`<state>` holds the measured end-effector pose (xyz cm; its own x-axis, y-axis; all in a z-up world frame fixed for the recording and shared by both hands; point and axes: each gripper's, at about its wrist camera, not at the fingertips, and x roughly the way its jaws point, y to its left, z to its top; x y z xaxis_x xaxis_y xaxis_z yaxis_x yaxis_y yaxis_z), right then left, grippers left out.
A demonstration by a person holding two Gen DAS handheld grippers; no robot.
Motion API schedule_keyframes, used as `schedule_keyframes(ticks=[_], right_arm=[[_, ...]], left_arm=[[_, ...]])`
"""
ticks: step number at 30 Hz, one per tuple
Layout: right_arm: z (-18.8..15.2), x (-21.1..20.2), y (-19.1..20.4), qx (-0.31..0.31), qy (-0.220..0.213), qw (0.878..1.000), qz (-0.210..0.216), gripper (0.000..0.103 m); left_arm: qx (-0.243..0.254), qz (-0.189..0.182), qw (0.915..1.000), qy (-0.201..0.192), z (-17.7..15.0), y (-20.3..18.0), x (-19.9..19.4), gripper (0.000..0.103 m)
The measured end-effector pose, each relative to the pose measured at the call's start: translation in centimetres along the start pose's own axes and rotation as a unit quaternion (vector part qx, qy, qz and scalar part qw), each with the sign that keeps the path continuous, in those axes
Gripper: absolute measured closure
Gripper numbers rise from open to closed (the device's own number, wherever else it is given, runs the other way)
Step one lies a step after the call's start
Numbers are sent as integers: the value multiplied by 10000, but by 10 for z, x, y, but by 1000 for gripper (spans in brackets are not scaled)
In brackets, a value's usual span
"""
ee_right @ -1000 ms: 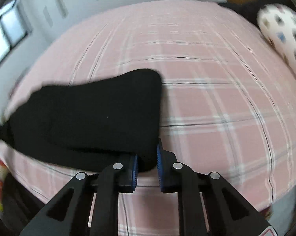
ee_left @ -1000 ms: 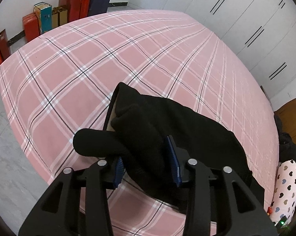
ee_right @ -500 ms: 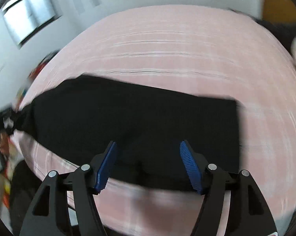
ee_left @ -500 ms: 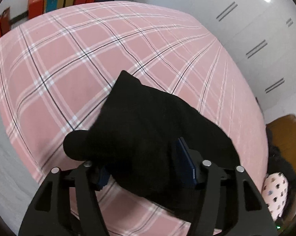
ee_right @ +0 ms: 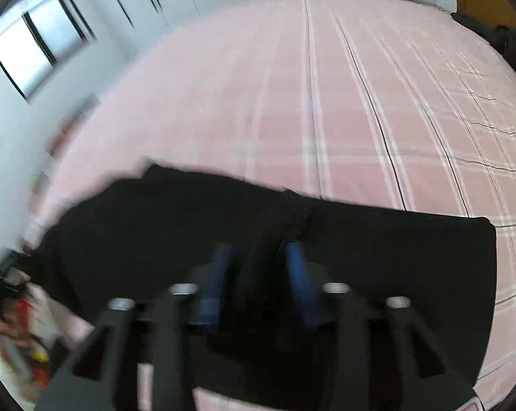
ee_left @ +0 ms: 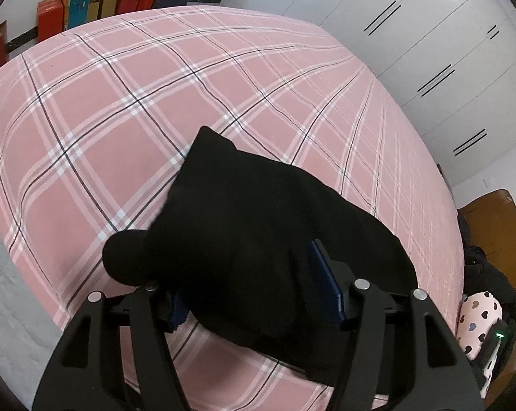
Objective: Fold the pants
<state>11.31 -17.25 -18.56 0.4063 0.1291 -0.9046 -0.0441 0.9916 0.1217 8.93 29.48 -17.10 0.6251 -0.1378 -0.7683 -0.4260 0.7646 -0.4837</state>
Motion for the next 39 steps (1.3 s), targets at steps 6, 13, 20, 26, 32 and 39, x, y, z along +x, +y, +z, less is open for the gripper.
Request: schedule_keyframes(ticks=[6,13,20,26,32,39], right_arm=[[-13,20,29,-544,-131,9968,-577,62],[-17,-10,42,-860,-135,9958,-274,48],[-42,-58,-14,401,-675,9944,712,27],[-50,-67,-100,1686,-621,9802,834,25],[-69,-78,-141,1868,-707,9734,1123,24],[-54,-31,-104,1615,-176,9702,1799,24]], left_arm=[[328,-15,9995,39,-1,-5,3,35],[-70,-279,9994,-214,22,12,10,83],[1362,-1073,9800,-980,29,-114,-72,90],[3620,-1610,9172,-415,-100,-291,-76,37],[3207,-1341,9357,603,-166,-262,-32,28],[2982,-659,9520,232,-148,-201,-63,21]])
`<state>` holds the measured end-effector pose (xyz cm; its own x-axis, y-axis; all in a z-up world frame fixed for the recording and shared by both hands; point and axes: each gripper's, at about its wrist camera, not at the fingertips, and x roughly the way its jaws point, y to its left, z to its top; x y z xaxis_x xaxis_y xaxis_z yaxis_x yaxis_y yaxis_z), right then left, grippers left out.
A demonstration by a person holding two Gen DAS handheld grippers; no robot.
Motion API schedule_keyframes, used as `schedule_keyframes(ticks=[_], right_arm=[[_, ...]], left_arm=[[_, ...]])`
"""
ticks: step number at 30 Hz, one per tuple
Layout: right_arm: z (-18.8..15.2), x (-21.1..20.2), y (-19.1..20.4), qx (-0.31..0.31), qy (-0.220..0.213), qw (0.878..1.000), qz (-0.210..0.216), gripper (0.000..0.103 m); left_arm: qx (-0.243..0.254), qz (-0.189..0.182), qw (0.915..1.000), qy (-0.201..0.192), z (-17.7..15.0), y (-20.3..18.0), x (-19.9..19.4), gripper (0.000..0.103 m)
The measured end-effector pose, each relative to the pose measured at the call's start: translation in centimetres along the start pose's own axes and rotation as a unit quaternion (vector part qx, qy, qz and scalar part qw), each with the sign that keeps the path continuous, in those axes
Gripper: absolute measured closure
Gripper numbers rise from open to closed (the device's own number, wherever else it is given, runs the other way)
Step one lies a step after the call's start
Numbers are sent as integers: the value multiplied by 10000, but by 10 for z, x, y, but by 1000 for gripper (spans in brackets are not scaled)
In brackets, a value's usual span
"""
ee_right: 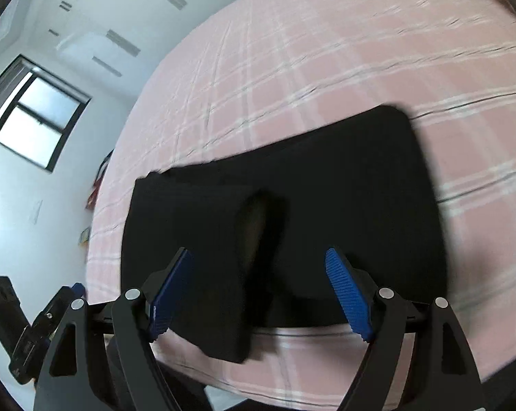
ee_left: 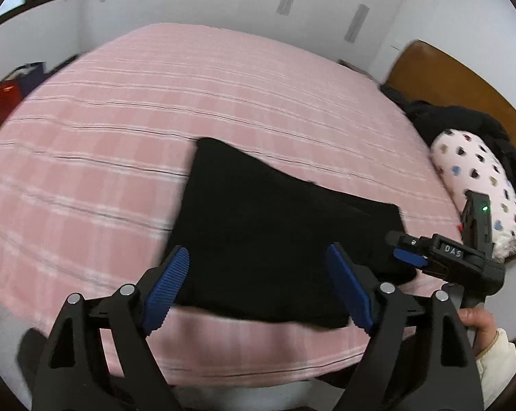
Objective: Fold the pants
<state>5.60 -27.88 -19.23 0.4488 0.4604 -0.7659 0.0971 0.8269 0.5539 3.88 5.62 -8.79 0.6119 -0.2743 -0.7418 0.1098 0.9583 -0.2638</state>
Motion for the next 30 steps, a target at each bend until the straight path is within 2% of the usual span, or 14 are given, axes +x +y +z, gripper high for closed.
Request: schedule_keyframes(ticks=[3,5,7,8,10,12,15,17,20,22,23,25,27,30], right_arm=[[-4,25,11,-43,86,9999,-44,24],[-4,33,21,-204,-111,9996,-138,24],[0,43,35,-396,-172,9990,-69,41],[4,50,40,-409,-65,9991,-110,64],[15,49,54,-443,4,9989,117,68],[28,15,87,-972,-348,9946,47,70],[45,-45,123,-1704,-950,9803,-320,71],[59,-63,121,-1932,-1102,9702,-957,68],[71,-29,64,-1566,-492,9704,-1772,42],[67,-7,19,-1005,-153,9717,-2133,41],[61,-5,1,-650,-15,9743,-2157,41],[42,-23,-21,-85,-361,9885,-1466,41],[24,-39,-30,159,-660,9924,-1022,41],[11,-34,-35,209,-523,9953,-787,41]], left_arm=[[-156,222,9996,-70,5,21,-10,18],[-226,354,9990,-135,6,34,-17,18],[-220,561,9981,-134,6,42,-18,18],[-213,658,9975,-120,6,44,-18,18],[-231,726,9970,-103,9,46,-17,18],[-285,690,9971,-124,10,46,-19,18],[-295,574,9977,-207,15,43,-23,17],[-290,530,9979,-230,17,41,-21,16],[-362,403,9985,-80,16,36,-7,16],[-428,253,9988,34,15,31,2,16],[-444,213,9987,101,14,28,7,16],[-388,201,9988,209,15,23,16,16],[-336,213,9988,285,15,20,24,15],[-303,221,9985,400,16,17,40,14]])
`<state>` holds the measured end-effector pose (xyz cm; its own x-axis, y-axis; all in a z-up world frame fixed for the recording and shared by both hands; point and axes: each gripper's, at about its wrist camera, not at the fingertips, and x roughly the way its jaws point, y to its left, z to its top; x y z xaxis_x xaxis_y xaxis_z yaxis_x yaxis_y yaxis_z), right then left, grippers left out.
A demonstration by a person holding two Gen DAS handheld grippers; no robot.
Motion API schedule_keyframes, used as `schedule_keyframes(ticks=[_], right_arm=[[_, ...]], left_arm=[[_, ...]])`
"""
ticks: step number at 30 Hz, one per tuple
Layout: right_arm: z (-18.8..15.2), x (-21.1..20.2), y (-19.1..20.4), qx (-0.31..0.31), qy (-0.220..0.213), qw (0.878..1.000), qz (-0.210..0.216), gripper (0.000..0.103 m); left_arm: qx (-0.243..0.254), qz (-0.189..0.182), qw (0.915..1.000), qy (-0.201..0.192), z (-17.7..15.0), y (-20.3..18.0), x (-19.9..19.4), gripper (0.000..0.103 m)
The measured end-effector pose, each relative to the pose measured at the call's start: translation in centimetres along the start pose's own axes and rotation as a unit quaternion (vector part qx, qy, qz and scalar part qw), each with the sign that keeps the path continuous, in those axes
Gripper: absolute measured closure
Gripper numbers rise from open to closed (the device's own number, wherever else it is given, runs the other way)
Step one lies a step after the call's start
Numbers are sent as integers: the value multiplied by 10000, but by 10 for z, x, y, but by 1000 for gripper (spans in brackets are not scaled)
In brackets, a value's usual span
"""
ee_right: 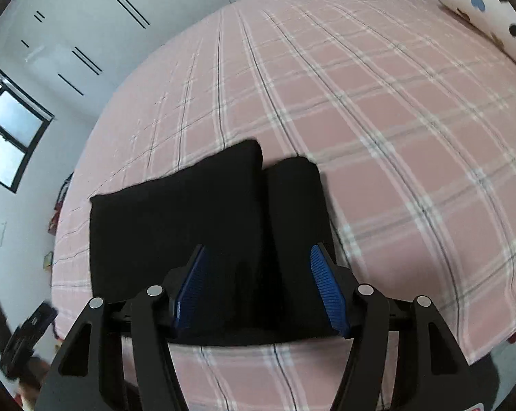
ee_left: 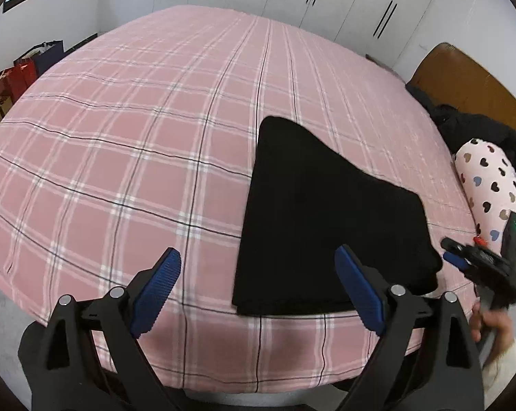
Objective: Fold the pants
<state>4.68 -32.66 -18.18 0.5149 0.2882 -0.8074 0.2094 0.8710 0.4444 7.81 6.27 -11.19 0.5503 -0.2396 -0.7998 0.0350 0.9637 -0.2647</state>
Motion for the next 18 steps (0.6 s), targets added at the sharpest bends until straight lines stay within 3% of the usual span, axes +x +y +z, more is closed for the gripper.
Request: schedule_keyframes(ticks=[3,5,6,8,11,14,16,17,18], right_arm=[[-9,17,-5,62,316,9994,95,41],[-13,27,2,-63,213,9997,43,44],[-13,28,8,-208,152,9996,63,81],[-9,21,16,-254,107,9994,195,88],[-1,-19,26,-416,-310,9981,342,91],[-6,-43,20,-630,-540,9964,-171,91],[-13,-19,0,-623,-204,9968,-454,87],[-17,-3,-9,-568,64,9969,-536,75],[-22,15,-21,-399,334,9974,-504,71]], left_arm=[[54,88,9998,166,4,-8,20,14],[71,77,9998,181,6,-17,26,14],[80,67,9998,175,6,-20,27,14],[140,62,9997,178,7,-28,28,14],[282,93,9994,173,9,-35,28,14],[323,83,9994,114,11,-35,27,12],[300,58,9994,142,11,-34,33,11],[287,54,9994,204,9,-34,39,10],[275,10,9991,315,8,-34,47,10]])
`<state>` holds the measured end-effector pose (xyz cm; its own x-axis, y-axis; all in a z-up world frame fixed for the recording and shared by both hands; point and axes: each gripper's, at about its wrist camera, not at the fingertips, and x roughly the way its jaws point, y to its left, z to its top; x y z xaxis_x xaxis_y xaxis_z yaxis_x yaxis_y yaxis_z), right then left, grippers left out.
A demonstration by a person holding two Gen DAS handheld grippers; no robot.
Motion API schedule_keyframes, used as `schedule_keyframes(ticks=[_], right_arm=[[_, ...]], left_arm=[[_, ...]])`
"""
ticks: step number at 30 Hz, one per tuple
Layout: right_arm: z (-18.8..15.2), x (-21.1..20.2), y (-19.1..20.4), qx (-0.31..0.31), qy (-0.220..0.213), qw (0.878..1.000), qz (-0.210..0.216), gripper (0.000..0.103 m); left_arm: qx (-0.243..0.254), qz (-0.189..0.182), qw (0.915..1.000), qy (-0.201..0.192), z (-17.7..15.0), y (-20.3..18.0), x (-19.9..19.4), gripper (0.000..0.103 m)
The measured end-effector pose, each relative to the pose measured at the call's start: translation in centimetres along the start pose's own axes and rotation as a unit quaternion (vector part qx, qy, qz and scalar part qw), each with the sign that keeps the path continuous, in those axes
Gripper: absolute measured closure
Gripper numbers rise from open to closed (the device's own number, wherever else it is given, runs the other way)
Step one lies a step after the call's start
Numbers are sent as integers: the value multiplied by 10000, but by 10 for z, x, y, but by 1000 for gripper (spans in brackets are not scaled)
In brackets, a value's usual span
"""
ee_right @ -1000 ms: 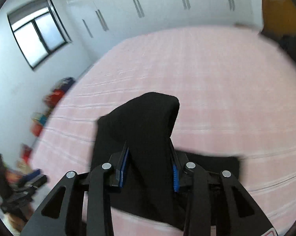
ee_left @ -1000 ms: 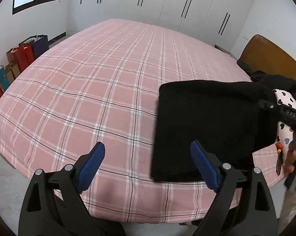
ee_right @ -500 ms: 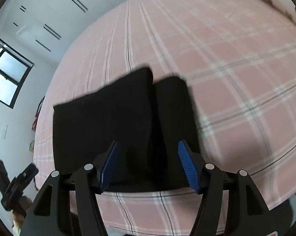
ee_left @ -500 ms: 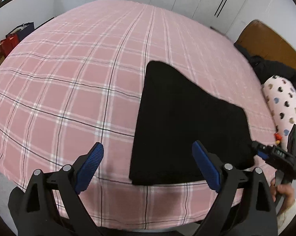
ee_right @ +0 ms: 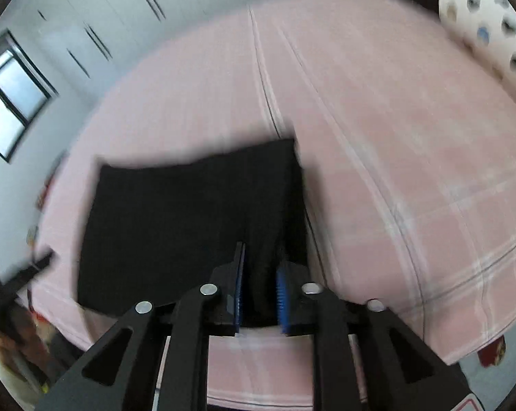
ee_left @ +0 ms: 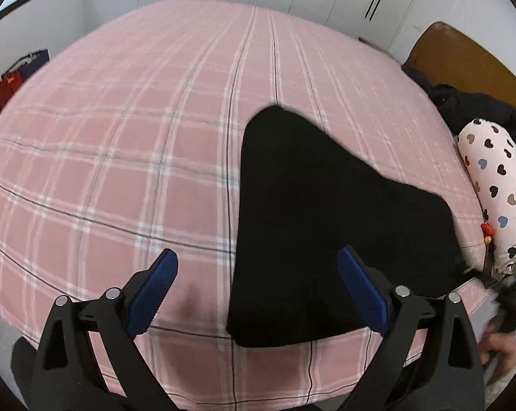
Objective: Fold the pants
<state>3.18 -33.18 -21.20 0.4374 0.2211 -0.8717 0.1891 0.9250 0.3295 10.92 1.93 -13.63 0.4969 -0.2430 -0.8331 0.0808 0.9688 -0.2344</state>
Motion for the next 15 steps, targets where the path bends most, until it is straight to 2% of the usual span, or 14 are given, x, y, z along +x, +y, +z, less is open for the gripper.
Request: schedule_keyframes(ticks=[1,2,3,5,6,8,11,12,13,14,15], right_arm=[[-2,-3,-5,253,-166,9994,181,69],[-1,-8,-7,361,-275,9988,203,57],[1,-16,-6,468,-490,9976,125,39],[6,-26,-3,519,-813,9953,1,21],[11,-23,-1,477,-774,9959,30,21],[21,-5,2,411,-412,9983,70,21],[29,24,-4,502,-70,9982,325,22],[28,37,-3,685,49,9958,599,34],[26,40,-3,784,-3,9943,717,38],[27,35,5,723,-81,9947,733,55],[27,28,13,639,-120,9951,743,65]], left_arm=[[-13,-17,10000,64,-1,-1,5,10],[-30,-9,9999,137,-2,-2,12,10],[-23,-60,9998,214,-3,-3,19,10],[-54,-130,9995,278,-4,-3,28,10],[-119,-126,9994,296,-4,-1,34,10],[-336,-145,9984,441,-4,5,54,10],[-803,-373,9939,666,-8,19,79,13],[-882,-413,9938,535,-8,22,79,19],[-840,-519,9941,460,-8,22,76,53],[-812,-768,9925,492,-6,22,72,75],[-869,-866,9913,483,-4,24,66,81]])
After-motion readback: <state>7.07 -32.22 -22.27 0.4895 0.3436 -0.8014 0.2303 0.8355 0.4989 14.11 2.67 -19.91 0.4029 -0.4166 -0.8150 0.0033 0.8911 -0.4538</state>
